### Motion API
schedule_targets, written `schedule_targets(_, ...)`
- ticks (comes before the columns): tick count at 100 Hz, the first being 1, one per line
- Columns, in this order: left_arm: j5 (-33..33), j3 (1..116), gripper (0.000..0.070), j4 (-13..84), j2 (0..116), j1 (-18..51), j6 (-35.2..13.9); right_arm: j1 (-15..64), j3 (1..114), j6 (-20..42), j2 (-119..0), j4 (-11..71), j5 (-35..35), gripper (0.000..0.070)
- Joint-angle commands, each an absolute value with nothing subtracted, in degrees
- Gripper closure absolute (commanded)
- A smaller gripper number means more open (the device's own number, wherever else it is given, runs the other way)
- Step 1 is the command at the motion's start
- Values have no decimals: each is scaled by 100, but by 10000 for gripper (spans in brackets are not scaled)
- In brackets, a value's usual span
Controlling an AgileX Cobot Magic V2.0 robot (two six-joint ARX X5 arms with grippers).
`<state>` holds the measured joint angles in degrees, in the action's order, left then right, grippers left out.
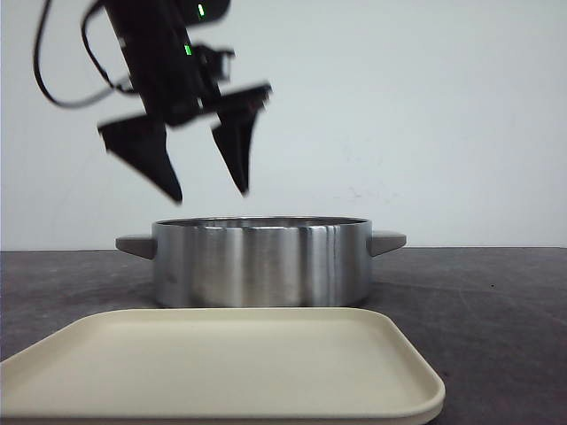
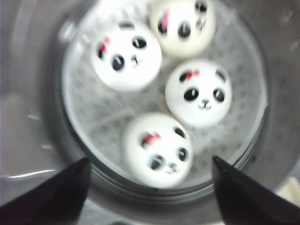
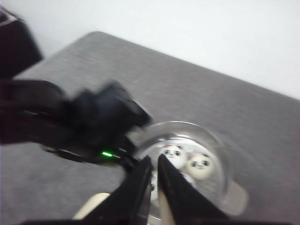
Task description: Steam buns
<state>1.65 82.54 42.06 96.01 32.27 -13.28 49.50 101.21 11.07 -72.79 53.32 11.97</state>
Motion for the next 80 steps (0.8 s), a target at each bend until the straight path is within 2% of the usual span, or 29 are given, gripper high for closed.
schedule_targets(1,283,8401,318,4064,9074,3253,-1380,5011,10182,954,-7238,5325,1433,684)
schedule_targets(18,554,8370,450,3916,7695,3264,-1264,5011,9450,777,-6582,4807,1852,684)
schedule_targets(23,707,8344,521,3916,7236,3264,-1118,5011,9072,644,-6300,4530,1852,684)
schedule_targets(40,794,7787,692,3828,5811,3264,-996,5013,7487,534,-5164,3564,1984,684)
schedule_targets(54,799,6674,700,3538,4528,3264,-1039,5013,6187,655,-4320,2593,2171,684)
schedule_targets(63,803,5841,700,3323,3760,3264,-1328,5013,5533,735,-3948,1885,2309,684)
schedule_targets(72,948,5247,700,3312,3162,3264,-1645,5011,5162,711,-3750,1367,2296,684)
schedule_targets(80,1004,4980,700,3439,2816,3262,-1726,5011,5122,650,-3732,1293,2296,684)
